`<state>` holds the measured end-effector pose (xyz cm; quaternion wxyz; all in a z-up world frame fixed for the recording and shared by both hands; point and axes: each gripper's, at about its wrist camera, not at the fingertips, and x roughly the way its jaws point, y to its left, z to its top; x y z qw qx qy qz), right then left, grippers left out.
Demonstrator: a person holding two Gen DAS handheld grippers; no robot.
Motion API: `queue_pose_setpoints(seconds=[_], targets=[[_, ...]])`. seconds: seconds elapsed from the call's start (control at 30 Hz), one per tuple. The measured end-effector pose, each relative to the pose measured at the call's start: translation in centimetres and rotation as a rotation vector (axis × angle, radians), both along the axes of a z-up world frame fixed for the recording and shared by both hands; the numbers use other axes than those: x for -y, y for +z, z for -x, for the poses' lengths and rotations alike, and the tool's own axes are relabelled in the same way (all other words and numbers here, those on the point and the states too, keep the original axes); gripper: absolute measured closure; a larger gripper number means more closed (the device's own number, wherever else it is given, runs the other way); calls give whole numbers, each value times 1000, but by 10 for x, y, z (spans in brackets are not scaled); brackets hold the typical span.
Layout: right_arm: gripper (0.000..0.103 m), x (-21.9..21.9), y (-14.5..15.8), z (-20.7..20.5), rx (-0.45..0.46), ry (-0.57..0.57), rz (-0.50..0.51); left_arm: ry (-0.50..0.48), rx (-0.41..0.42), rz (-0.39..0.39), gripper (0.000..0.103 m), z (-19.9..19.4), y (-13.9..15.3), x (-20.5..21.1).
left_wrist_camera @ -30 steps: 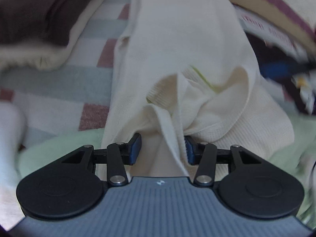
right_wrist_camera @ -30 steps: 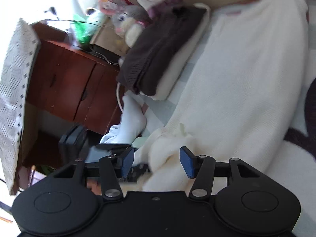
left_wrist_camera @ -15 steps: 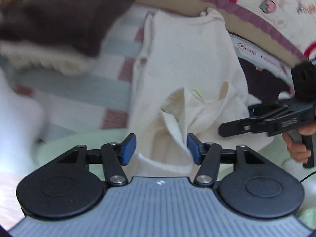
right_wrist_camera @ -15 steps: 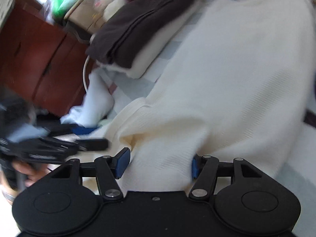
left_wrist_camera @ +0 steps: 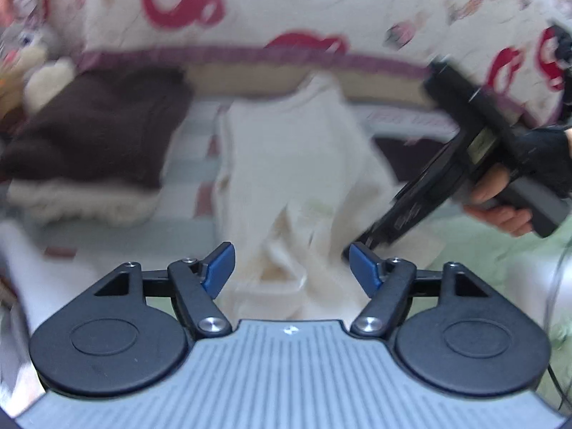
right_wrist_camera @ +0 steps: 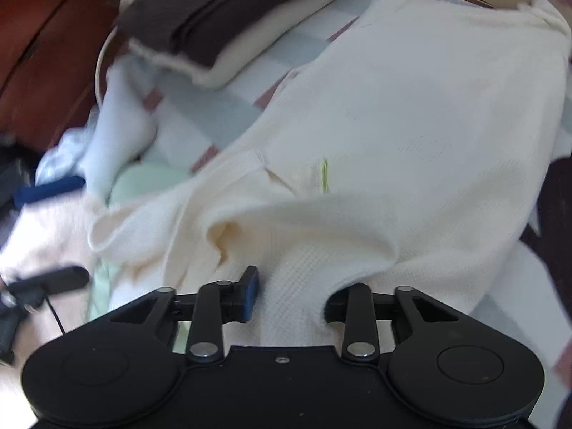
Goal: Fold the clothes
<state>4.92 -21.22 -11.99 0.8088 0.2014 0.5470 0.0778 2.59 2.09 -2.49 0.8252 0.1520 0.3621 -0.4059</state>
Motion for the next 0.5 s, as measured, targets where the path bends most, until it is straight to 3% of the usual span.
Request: queue_pose_setpoints(seconds=[0.07,0.13,0.23,0.33,0.37,0.4,0.43,0.5], targets=[[56,5,-5,6,30,-29,-24,17,5,-43,33,1,-3,-1],[44,14,-14,12,55,-65,-52,25,12,-62,33,3,-4,-3],[43,25,-31,16,80,-186,-129,-12,-4,-13,33,6,-3,-11],[44,20,-36,15,163,-131,-179,-17,-30,-7,33,7,-8,-13],[49,18,-37,13,188,-99,-189,-17,-44,7,32,6,-10,-13],[70,16,-35,14,220,-78,-177,-17,-65,19,30,6,-13,-13],[82,15,-32,16,255,-63,-152,-17,-100,27,27,5,-18,-13],[87,13,-24,21,319,-33,-114,1,-144,16,27,6,-28,-15]])
